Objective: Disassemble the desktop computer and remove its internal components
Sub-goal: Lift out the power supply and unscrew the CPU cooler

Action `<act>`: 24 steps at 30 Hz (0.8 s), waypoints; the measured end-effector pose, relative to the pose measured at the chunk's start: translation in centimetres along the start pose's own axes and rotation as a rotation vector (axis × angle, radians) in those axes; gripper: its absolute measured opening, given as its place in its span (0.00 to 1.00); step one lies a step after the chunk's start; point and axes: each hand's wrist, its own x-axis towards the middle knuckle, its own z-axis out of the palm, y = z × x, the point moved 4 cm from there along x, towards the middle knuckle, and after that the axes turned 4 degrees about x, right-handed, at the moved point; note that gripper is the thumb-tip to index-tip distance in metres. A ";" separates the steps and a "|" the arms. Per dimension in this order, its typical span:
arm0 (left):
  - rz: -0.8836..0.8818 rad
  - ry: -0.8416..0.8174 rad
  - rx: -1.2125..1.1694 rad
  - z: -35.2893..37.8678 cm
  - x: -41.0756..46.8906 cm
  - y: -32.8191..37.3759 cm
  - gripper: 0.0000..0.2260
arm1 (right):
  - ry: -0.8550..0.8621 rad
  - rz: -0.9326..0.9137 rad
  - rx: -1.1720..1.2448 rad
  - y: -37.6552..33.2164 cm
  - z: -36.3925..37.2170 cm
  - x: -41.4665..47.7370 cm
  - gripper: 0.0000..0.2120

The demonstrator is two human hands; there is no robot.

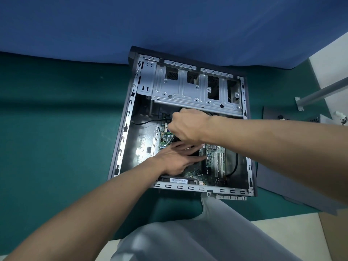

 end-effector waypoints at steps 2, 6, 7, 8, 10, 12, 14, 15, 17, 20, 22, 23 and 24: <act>-0.003 -0.009 -0.007 0.0 -0.1 0.1 0.24 | 0.017 -0.036 0.047 -0.2 -0.1 0.4 0.15; 0.001 0.022 -0.013 -0.2 -0.1 0.1 0.23 | 0.013 0.064 0.208 0.6 -0.3 1.4 0.20; 0.001 0.026 -0.025 -0.2 -0.1 0.1 0.23 | 0.003 0.125 0.257 0.9 -0.1 1.5 0.21; 0.002 0.026 -0.037 -0.1 -0.1 0.1 0.23 | -0.019 0.201 0.303 1.2 0.0 1.5 0.22; 0.005 0.022 -0.053 -0.1 -0.1 0.1 0.23 | -0.091 0.313 0.345 1.6 0.1 1.8 0.22; 0.001 0.024 -0.060 -0.1 -0.2 0.0 0.22 | -0.169 0.353 0.293 1.3 -0.3 2.0 0.18; -0.006 0.029 -0.053 0.0 -0.2 0.0 0.22 | -0.186 0.345 0.248 1.0 -0.5 1.9 0.16; -0.007 0.032 -0.039 0.0 -0.1 0.1 0.22 | -0.176 0.320 0.225 0.9 -0.5 1.8 0.15; -0.014 0.022 -0.024 0.0 -0.1 0.1 0.22 | -0.162 0.196 0.115 0.0 -0.4 1.5 0.14; -0.028 -0.013 -0.039 -0.2 -0.2 0.1 0.23 | -0.142 0.022 0.008 -0.9 -0.2 1.4 0.14; -0.017 0.002 -0.045 -0.4 -0.3 0.3 0.22 | -0.143 0.000 0.017 -0.5 -0.8 1.2 0.14; -0.009 0.016 -0.046 -0.5 -0.3 0.3 0.22 | -0.142 -0.016 -0.006 -0.1 -1.0 1.2 0.14; -0.004 0.019 -0.040 -0.6 -0.4 0.3 0.22 | -0.145 -0.004 -0.013 0.2 -1.2 1.2 0.15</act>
